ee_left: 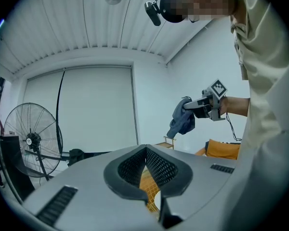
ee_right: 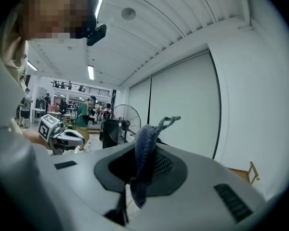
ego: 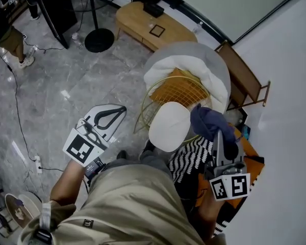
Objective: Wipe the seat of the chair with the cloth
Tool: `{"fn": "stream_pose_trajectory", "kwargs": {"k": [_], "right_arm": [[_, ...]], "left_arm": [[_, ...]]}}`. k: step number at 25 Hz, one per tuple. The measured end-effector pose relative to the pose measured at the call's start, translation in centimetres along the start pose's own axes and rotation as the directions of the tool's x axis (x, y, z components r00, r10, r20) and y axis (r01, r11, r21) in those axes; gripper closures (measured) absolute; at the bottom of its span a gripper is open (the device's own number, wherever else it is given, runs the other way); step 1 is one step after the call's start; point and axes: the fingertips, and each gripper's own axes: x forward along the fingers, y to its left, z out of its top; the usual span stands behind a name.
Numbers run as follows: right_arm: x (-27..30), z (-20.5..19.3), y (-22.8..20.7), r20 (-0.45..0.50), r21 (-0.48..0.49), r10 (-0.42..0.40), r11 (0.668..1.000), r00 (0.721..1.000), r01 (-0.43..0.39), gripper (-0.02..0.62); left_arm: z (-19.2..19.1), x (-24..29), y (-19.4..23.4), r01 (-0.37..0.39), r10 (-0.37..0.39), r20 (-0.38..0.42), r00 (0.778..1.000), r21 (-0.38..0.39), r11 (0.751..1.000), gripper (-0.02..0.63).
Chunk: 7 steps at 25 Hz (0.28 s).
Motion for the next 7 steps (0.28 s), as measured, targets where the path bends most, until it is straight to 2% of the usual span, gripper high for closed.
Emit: {"fn": "stream_pose_trajectory", "kwargs": {"k": [7], "right_arm": [[-2.4,0.3,0.9,0.004,0.001,-0.021,1.000,1.000,0.021,0.543]], "left_arm": [[0.4,-1.4,-1.3,0.012,-0.013,0.011,1.000,0.006,1.000,0.591]]}}
